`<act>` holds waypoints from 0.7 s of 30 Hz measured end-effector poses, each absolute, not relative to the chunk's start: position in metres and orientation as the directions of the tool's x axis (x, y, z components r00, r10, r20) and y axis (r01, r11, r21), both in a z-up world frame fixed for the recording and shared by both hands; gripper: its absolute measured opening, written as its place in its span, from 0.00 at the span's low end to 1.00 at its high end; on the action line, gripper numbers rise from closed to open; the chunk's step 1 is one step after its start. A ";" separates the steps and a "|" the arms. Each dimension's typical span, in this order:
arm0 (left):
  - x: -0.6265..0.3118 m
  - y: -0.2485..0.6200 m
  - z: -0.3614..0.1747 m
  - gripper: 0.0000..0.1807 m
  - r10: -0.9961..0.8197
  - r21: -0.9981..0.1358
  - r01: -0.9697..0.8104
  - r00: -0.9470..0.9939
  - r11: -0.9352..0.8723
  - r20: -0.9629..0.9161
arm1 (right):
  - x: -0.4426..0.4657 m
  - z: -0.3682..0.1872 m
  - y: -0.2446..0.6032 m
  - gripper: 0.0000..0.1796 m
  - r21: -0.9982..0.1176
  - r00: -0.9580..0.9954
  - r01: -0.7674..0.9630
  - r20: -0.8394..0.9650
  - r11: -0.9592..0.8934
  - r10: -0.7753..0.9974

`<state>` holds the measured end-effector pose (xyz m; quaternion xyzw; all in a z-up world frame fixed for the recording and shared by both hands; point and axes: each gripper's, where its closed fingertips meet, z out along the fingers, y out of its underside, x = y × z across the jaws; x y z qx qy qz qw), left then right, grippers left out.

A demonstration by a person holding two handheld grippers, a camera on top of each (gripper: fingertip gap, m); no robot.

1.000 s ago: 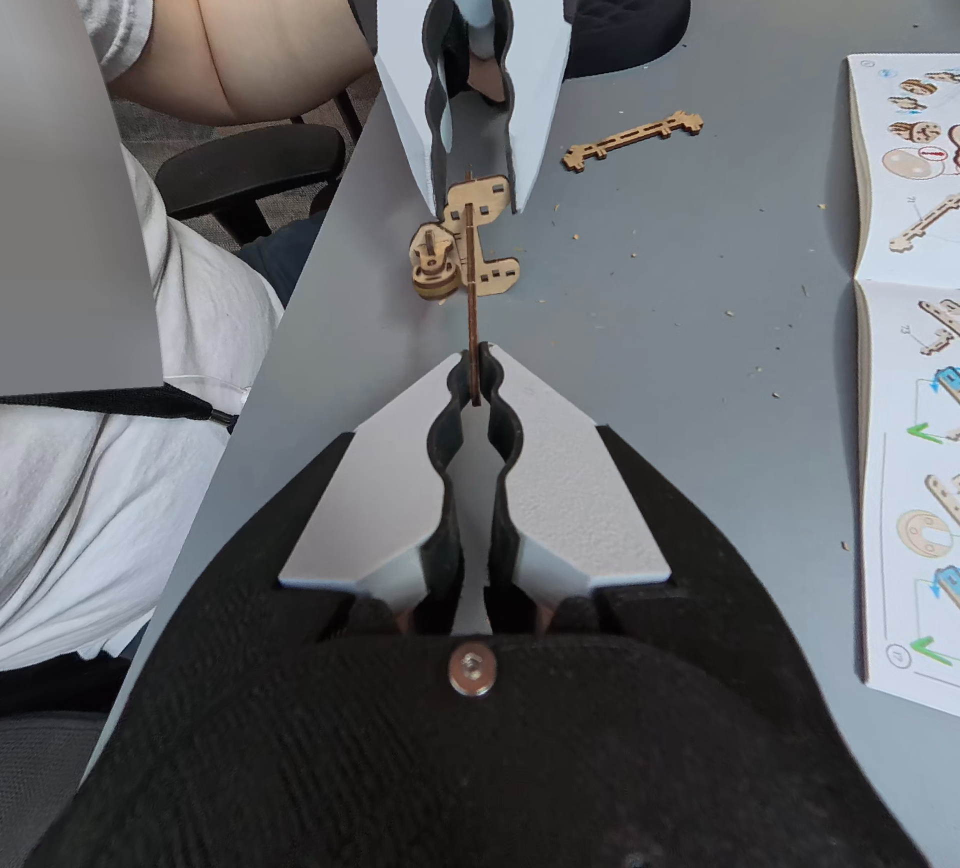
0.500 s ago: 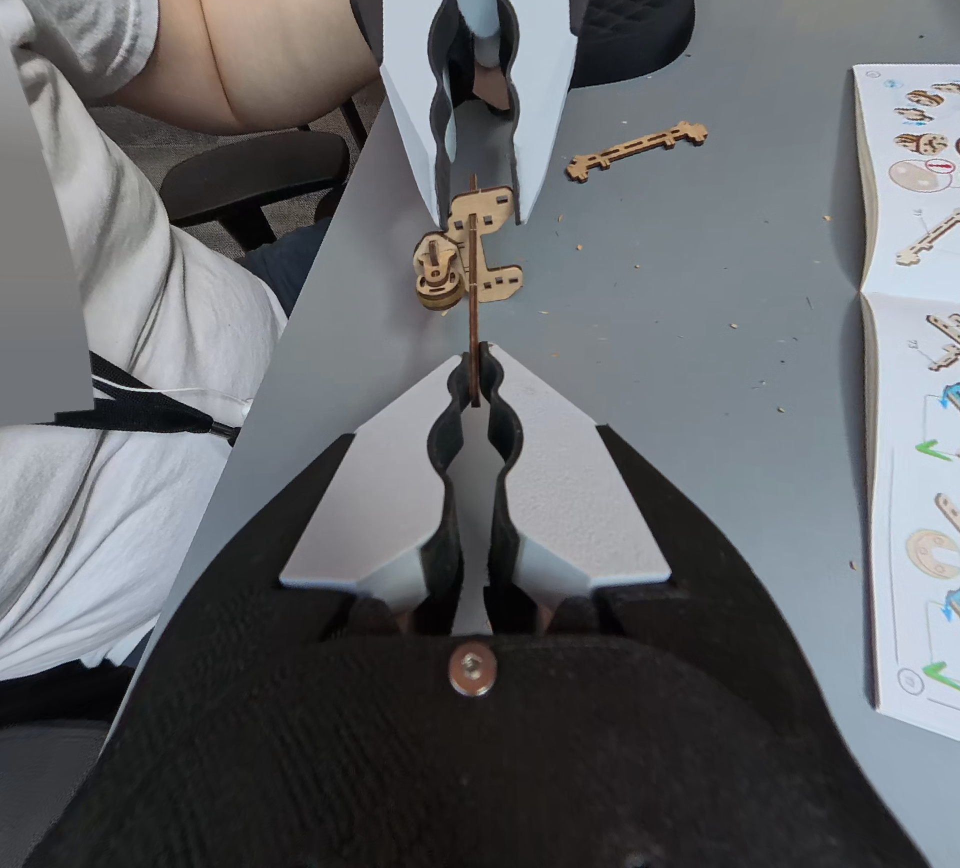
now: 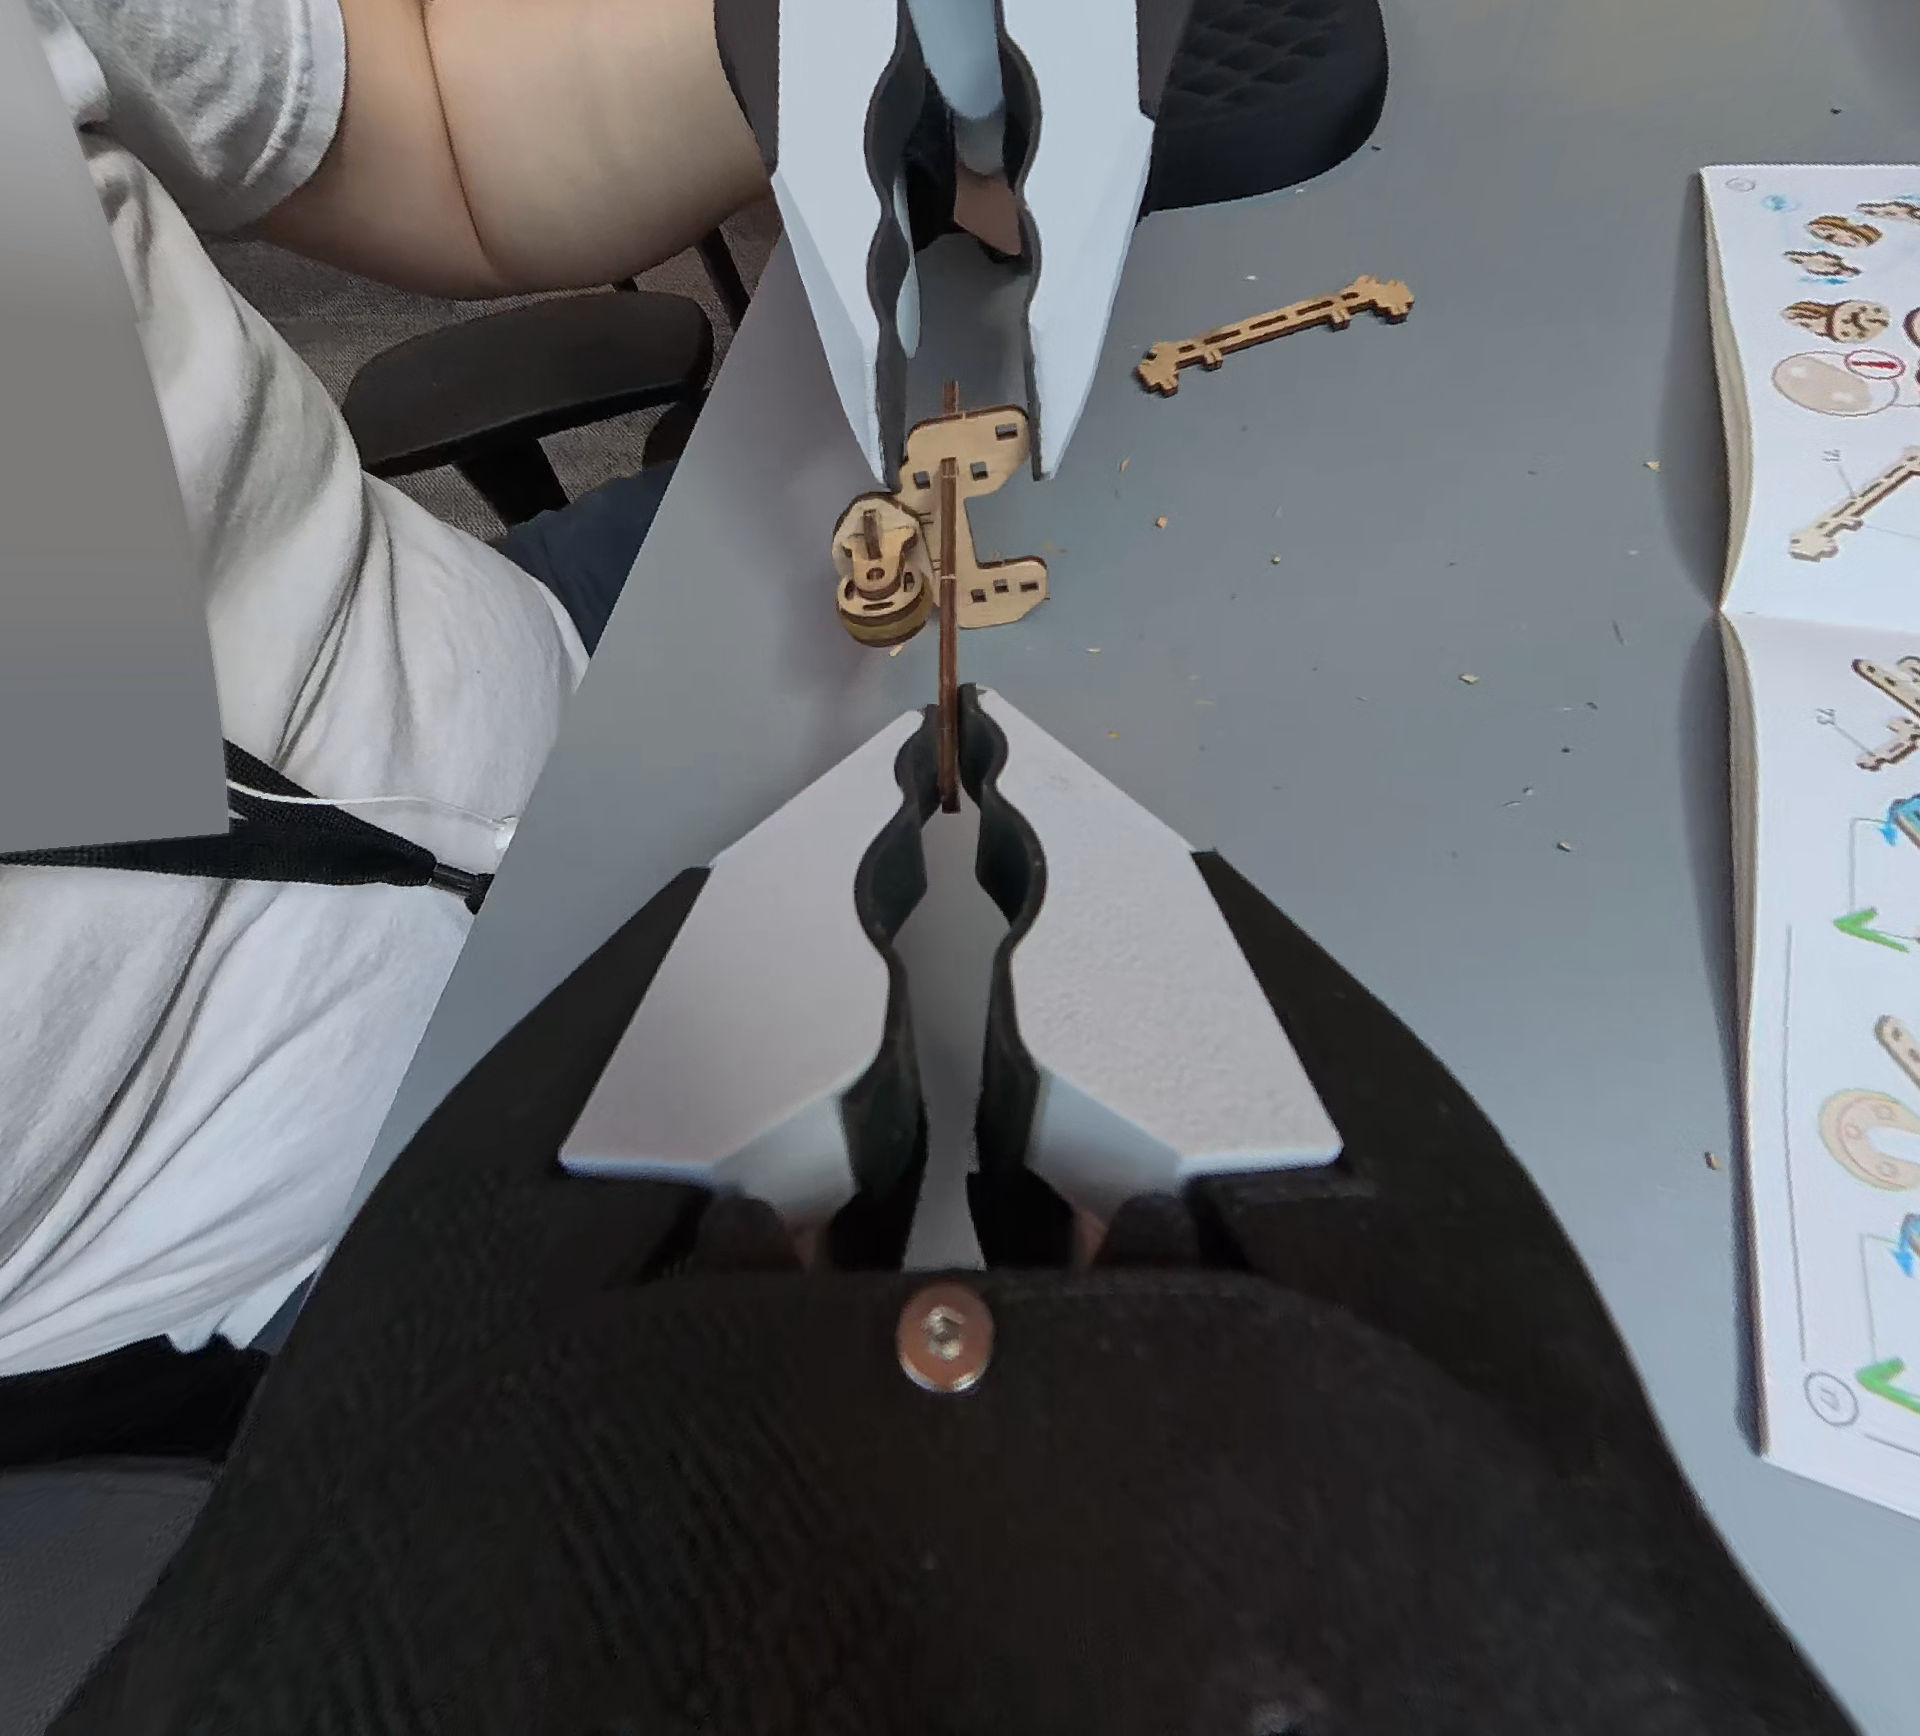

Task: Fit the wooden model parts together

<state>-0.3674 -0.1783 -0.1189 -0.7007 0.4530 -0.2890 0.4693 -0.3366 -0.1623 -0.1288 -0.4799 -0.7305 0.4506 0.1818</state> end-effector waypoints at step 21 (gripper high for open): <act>-0.367 -0.178 -0.120 0.15 -0.910 -0.916 -0.367 0.415 -0.160 -0.007 | -0.343 -0.119 -0.164 0.01 -0.844 -0.472 0.526 -0.188 0.104 0.861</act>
